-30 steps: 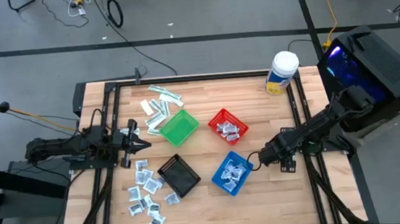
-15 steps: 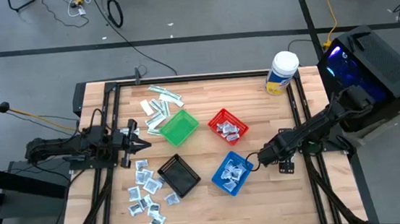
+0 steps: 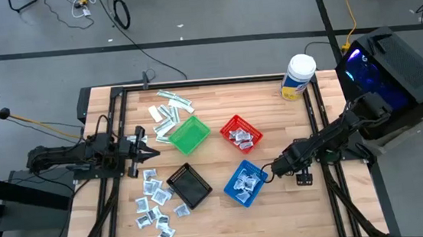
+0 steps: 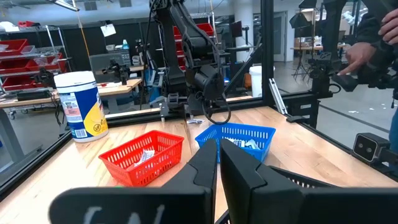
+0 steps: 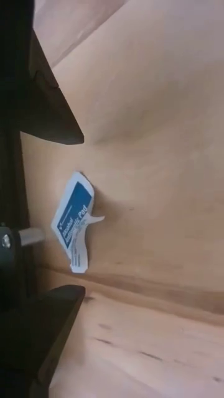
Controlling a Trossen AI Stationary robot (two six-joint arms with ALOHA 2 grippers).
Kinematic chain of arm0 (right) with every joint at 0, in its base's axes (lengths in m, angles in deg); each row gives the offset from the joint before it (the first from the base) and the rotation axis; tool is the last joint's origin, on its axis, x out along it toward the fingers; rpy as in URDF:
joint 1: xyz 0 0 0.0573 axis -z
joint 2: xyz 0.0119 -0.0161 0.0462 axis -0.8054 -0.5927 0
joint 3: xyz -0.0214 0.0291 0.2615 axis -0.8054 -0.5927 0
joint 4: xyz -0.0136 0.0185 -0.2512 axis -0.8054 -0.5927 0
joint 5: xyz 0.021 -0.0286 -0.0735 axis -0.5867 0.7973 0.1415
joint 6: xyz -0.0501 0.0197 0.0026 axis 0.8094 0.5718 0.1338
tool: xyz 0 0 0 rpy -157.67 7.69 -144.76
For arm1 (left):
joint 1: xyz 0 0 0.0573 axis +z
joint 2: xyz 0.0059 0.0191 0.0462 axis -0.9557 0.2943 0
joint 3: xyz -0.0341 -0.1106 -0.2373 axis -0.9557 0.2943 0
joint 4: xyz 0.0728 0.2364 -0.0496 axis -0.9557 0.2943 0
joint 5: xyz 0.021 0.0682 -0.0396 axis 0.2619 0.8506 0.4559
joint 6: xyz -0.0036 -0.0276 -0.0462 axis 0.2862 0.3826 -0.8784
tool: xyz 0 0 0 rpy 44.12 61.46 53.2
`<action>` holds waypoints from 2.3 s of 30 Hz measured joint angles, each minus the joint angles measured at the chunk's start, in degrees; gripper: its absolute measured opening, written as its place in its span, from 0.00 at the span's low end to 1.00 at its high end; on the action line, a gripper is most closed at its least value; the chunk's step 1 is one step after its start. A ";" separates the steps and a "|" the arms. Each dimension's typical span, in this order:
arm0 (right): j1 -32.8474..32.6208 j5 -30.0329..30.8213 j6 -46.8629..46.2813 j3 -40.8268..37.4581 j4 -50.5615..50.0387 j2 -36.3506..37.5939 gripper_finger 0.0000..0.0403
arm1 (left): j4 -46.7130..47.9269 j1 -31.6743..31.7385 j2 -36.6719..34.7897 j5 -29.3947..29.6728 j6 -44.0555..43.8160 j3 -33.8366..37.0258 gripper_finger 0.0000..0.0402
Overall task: Pick & Place First Aid Supplies
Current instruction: Put the blue alcohol pad into the blue bin
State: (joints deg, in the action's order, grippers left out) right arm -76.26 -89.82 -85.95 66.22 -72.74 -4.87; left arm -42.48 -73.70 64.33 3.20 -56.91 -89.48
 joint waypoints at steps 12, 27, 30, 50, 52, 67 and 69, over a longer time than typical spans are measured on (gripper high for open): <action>2.58 -2.43 3.08 -2.41 1.11 0.00 0.97 | 0.00 0.00 0.02 0.00 0.00 0.02 0.06; 3.82 -2.45 4.78 -3.52 3.21 0.04 0.97 | 0.00 0.02 -0.01 0.00 0.00 -0.01 0.06; 3.82 -2.19 4.76 -3.52 3.25 0.04 0.97 | 0.00 0.01 0.02 0.00 0.00 0.00 0.06; 3.80 -2.01 4.93 -3.50 4.04 0.00 0.97 | 0.00 0.01 0.02 0.00 0.00 0.02 0.06; 3.78 -2.01 4.93 -3.50 4.10 0.00 0.97 | 0.00 0.00 0.00 0.00 0.00 0.02 0.06; 3.78 -1.91 4.95 -3.50 4.28 0.00 0.76 | 0.00 0.01 0.00 0.00 0.00 0.01 0.06; 3.78 -1.91 4.93 -3.50 4.30 0.00 0.73 | 0.00 0.00 -0.01 0.00 0.00 -0.01 0.06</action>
State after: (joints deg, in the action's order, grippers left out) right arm -72.48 -91.73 -81.02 62.72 -68.44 -4.87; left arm -42.48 -73.70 64.33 3.20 -56.91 -89.48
